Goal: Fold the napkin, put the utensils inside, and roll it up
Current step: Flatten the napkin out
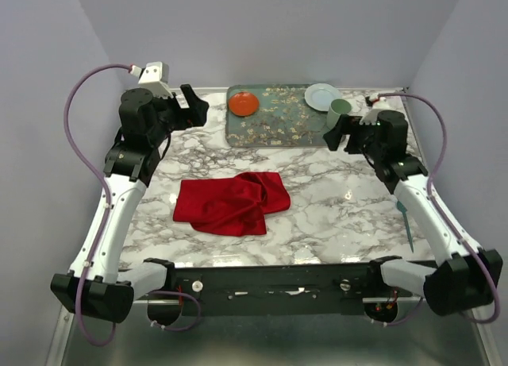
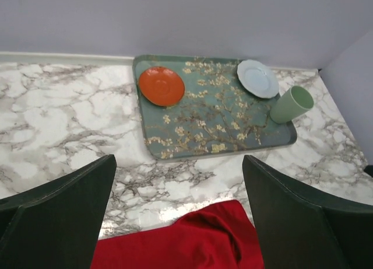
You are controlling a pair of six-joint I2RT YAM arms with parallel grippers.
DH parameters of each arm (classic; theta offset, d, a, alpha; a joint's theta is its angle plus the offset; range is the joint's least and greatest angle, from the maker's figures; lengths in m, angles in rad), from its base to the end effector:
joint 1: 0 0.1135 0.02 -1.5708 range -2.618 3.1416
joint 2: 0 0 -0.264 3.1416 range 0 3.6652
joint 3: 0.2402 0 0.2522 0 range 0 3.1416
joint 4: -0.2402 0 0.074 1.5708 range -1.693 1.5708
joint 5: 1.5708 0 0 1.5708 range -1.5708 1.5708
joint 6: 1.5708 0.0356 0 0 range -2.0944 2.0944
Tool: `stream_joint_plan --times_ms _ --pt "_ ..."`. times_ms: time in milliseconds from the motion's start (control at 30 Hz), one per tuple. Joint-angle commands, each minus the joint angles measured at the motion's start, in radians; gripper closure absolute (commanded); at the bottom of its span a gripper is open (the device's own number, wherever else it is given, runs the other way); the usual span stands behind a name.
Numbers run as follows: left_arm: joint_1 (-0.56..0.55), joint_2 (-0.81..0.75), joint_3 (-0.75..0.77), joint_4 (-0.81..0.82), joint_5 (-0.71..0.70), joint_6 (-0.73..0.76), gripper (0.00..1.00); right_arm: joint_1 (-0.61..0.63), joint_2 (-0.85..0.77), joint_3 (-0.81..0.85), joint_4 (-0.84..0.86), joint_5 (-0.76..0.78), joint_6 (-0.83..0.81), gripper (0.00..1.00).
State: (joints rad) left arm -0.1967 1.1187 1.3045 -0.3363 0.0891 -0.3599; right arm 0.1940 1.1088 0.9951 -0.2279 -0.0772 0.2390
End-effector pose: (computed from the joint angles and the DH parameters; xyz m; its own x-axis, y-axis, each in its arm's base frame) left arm 0.2373 -0.0505 0.4388 -0.2366 -0.3105 -0.9207 0.2112 0.9085 -0.3607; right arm 0.2504 0.0520 0.3450 -0.3817 0.1655 -0.9093 -0.1782 0.9522 0.2482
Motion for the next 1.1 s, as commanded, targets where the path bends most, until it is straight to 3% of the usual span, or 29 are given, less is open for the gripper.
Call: stream_joint_plan --times_ms 0,67,200,300,333,500,567,667,700,900,967,1067 --pt "-0.024 0.116 0.022 -0.139 0.093 -0.008 0.02 0.06 0.172 -0.007 0.033 -0.326 0.083 0.0" --pt "-0.073 0.167 0.019 -0.185 0.058 0.005 0.04 0.137 0.264 -0.001 0.03 -0.305 0.095 0.0" --pt "-0.304 0.277 -0.106 -0.218 0.009 0.004 0.06 0.206 0.37 -0.1 0.168 -0.412 0.196 0.03" --pt "-0.435 0.262 -0.241 -0.15 -0.138 -0.028 0.06 0.235 0.428 -0.153 0.272 -0.473 0.246 0.13" --pt "-0.523 0.251 -0.269 -0.136 -0.176 -0.037 0.05 0.243 0.443 -0.179 0.286 -0.496 0.258 0.15" --pt "-0.716 0.173 -0.425 -0.063 -0.357 -0.102 0.05 0.272 0.532 -0.237 0.375 -0.524 0.286 0.2" --pt "-0.76 0.148 -0.462 -0.04 -0.38 -0.126 0.05 0.28 0.557 -0.251 0.413 -0.536 0.299 0.22" --pt "-0.777 0.13 -0.516 -0.01 -0.394 -0.169 0.06 0.286 0.595 -0.254 0.456 -0.568 0.318 0.4" --pt "-0.777 0.144 -0.524 -0.016 -0.405 -0.18 0.06 0.286 0.599 -0.256 0.46 -0.572 0.322 0.55" --pt "-0.776 0.226 -0.524 -0.023 -0.502 -0.188 0.13 0.286 0.482 -0.248 0.405 -0.535 0.286 0.99" --pt "-0.767 0.256 -0.508 -0.033 -0.56 -0.188 0.19 0.285 0.375 -0.25 0.356 -0.483 0.267 0.99" --pt "-0.756 0.309 -0.465 -0.084 -0.615 -0.195 0.46 0.283 0.219 -0.23 0.248 -0.371 0.217 1.0"
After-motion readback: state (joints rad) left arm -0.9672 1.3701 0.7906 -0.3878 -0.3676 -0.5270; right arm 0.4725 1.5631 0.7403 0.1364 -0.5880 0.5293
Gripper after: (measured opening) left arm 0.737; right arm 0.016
